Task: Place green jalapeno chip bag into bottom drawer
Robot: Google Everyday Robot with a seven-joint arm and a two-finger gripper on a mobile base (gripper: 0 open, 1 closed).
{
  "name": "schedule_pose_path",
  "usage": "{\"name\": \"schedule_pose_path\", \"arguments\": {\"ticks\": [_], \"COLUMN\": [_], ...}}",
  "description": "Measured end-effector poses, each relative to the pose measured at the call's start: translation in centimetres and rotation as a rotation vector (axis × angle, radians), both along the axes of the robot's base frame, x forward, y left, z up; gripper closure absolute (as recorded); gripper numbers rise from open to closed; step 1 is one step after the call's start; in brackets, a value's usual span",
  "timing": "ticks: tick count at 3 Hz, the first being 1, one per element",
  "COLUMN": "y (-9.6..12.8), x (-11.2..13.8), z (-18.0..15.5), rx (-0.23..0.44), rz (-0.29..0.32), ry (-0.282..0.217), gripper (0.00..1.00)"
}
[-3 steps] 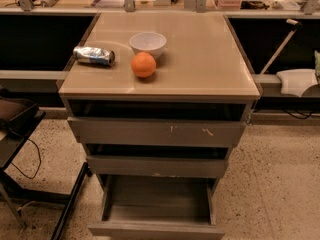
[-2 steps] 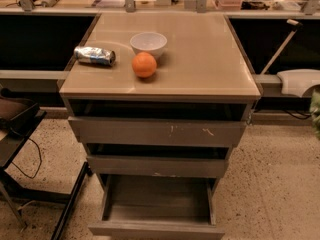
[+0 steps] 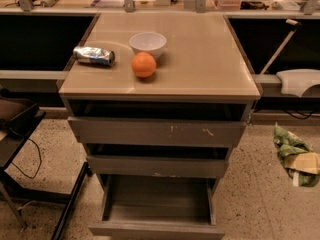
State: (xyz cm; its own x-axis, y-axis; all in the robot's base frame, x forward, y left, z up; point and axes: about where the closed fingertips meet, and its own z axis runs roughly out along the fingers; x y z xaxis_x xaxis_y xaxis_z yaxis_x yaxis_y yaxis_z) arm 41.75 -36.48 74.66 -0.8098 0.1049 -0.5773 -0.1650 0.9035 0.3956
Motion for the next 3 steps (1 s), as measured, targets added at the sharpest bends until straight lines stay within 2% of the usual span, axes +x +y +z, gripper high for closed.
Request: {"name": "schedule_pose_path", "arguments": {"ticks": [1, 2, 3], "y": [-0.1, 0.6, 2.4], "x": [0.0, -1.2, -2.6], "z": [-1.8, -9.8, -20.4], "rx": [0.002, 0.005, 0.015], "rz": [-0.007, -0.004, 0.046], "ry": [-0.012, 0.038, 0.148], "gripper": [1.00, 1.00, 1.00]}}
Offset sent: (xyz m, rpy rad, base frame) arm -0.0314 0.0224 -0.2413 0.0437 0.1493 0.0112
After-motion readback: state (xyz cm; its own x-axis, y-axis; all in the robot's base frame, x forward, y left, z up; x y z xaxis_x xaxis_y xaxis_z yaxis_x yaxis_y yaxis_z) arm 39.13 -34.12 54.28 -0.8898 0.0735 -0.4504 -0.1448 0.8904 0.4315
